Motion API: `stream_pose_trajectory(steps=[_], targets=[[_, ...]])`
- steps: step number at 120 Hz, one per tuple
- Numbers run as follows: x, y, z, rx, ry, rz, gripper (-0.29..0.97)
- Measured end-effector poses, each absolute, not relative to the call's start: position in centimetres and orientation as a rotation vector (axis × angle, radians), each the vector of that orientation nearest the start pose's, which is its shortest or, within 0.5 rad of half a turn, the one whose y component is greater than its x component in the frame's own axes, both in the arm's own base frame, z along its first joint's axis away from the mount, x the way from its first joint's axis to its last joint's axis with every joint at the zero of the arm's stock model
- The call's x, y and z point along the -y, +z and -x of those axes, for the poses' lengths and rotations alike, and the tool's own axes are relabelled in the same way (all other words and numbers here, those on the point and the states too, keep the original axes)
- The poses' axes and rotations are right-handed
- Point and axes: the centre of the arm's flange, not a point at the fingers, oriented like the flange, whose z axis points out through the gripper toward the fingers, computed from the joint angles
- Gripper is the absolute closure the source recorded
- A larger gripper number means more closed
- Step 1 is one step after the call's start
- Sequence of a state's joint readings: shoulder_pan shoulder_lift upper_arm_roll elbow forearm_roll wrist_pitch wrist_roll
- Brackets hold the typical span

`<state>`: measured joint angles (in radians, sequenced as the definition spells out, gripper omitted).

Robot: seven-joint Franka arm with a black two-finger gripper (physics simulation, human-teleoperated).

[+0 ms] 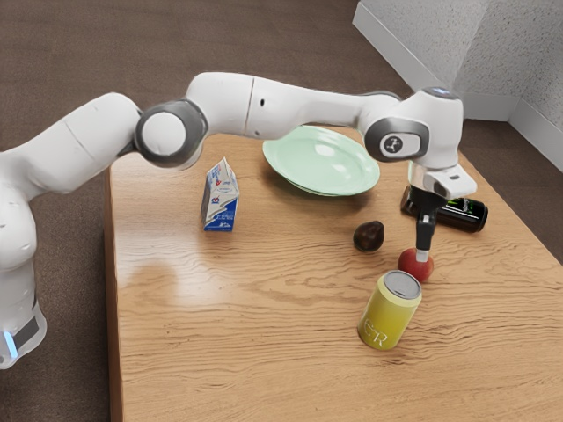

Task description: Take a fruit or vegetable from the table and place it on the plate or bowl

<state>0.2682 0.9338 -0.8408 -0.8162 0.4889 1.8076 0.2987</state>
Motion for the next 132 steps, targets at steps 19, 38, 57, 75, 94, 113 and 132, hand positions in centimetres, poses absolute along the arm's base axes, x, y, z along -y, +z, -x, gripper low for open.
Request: stream_pose_trajectory(steps=[19, 38, 57, 75, 94, 113, 132], targets=[[9.8, 44.4, -77.9, -0.966, -0.387, 3.139, -0.01], [10.1, 42.5, -78.1, -0.983, -0.36, 3.15, 0.0], [10.3, 41.9, -78.1, -0.994, -0.349, 3.15, 0.03], [10.2, 41.9, -78.1, -0.993, -0.351, 3.147, 0.22], [10.0, 45.4, -77.6, -0.982, -0.399, 3.098, 0.32], [9.2, 55.9, -72.4, -0.947, -0.382, 2.925, 0.37], [0.1, 64.1, -63.7, -0.645, -0.229, 2.842, 0.36]])
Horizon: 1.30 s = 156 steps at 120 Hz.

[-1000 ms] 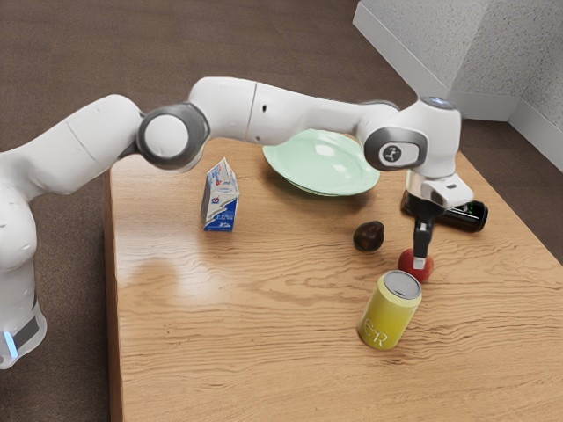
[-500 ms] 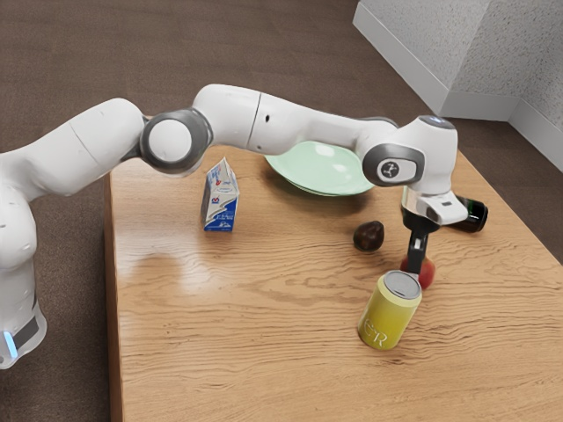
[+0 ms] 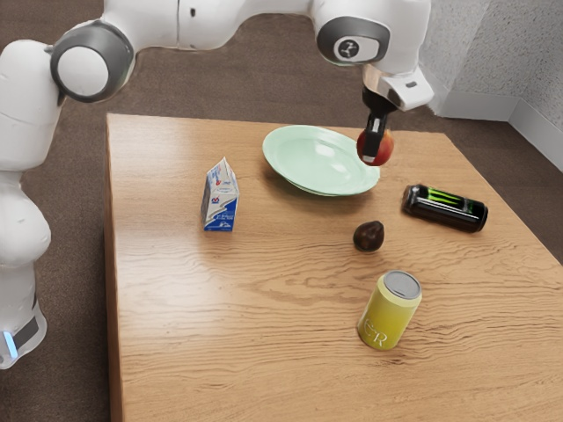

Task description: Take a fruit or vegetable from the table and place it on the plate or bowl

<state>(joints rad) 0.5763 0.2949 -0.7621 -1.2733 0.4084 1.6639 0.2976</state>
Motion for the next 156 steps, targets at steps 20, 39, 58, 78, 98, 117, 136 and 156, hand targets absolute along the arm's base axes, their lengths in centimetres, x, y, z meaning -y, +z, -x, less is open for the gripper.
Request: stream_pose_trajectory(steps=[20, 39, 58, 78, 98, 117, 136, 156], targets=[[-13.0, 62.2, -58.5, -0.265, 0.018, 2.937, 0.37], [-21.7, 59.2, -55.8, -0.081, 0.145, 3.026, 0.37], [-22.5, 56.5, -59.0, -0.178, 0.155, 3.09, 0.38], [-22.1, 55.4, -62.0, -0.303, 0.082, 3.116, 0.38], [-21.0, 54.7, -64.0, -0.42, -0.015, 3.114, 0.37], [-20.6, 54.2, -65.0, -0.49, -0.067, 3.109, 0.15], [-20.5, 54.3, -65.2, -0.532, -0.09, 3.101, 0.05], [-10.1, 59.2, -64.3, -0.719, -0.13, 2.999, 0.01]])
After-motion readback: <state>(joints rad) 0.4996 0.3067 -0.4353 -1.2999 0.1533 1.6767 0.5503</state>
